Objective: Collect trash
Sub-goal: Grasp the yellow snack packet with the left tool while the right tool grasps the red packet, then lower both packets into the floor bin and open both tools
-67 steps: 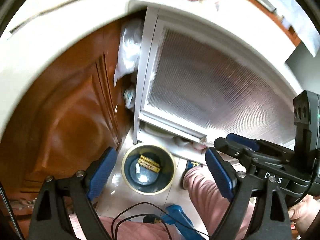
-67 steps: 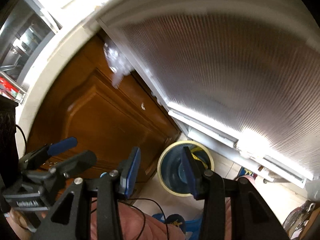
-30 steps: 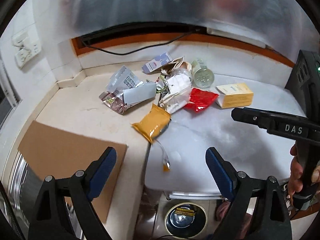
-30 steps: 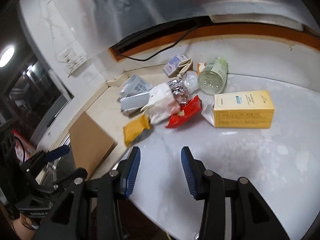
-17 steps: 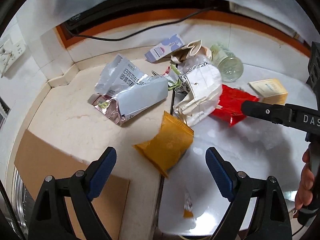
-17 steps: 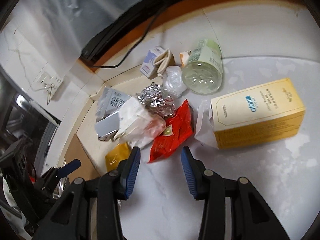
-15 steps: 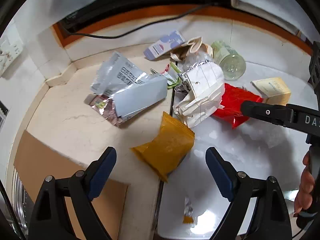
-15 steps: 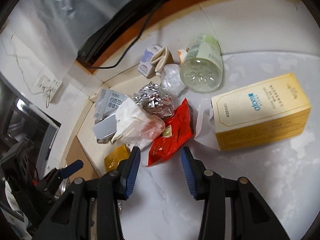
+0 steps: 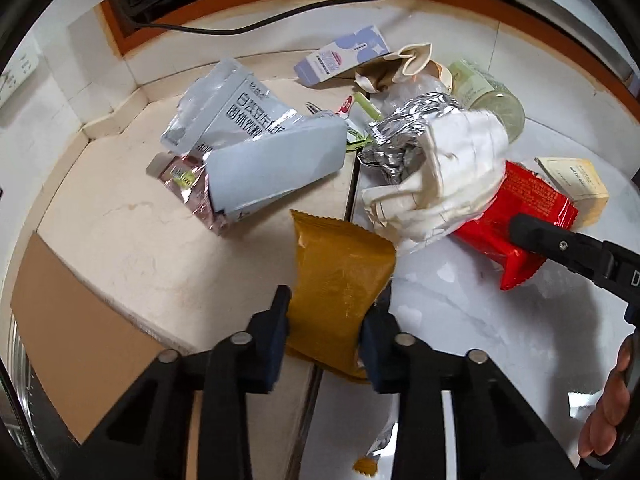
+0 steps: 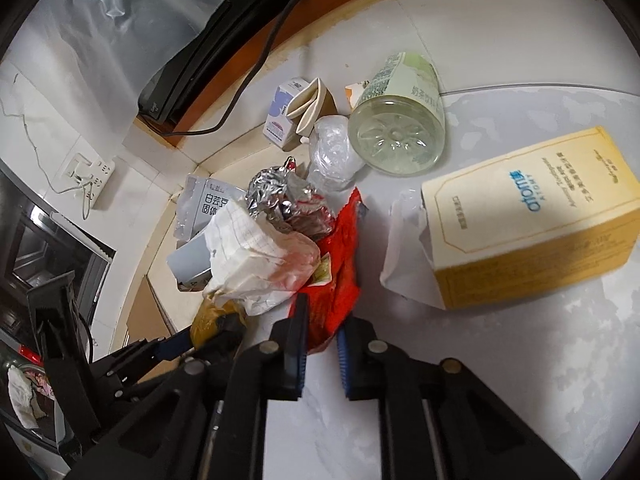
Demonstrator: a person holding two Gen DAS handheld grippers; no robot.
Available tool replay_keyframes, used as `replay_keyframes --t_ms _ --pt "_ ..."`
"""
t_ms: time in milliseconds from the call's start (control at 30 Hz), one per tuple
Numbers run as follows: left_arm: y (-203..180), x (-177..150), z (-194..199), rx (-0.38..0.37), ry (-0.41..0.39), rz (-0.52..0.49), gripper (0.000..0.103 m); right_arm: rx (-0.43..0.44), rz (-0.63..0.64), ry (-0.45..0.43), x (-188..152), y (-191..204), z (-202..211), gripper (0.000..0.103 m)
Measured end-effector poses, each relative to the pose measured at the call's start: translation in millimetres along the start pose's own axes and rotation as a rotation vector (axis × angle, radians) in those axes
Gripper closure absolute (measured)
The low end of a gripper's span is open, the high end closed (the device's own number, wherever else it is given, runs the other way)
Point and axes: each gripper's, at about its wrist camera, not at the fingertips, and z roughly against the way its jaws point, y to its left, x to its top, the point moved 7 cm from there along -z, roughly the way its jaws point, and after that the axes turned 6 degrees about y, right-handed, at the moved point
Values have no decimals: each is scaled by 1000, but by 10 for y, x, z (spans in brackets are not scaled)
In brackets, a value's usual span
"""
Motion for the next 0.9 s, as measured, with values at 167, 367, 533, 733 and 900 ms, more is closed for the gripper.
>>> replay_keyframes --t_ms 167,367,533,733,900 --pt "56 -152 172 -1 -17 39 82 -1 8 -39 -94 13 210 97" --pt "68 -283 481 -13 -70 88 83 -66 70 -150 -160 111 583 98" --pt "13 -381 728 1 -108 101 83 -140 104 -241 -146 174 844 99" --pt "-79 -501 1069 -18 -158 100 83 -143 137 -295 -201 292 1149 99" --pt "-127 -737 1368 -39 -197 117 83 -113 172 -331 -387 396 1461 99"
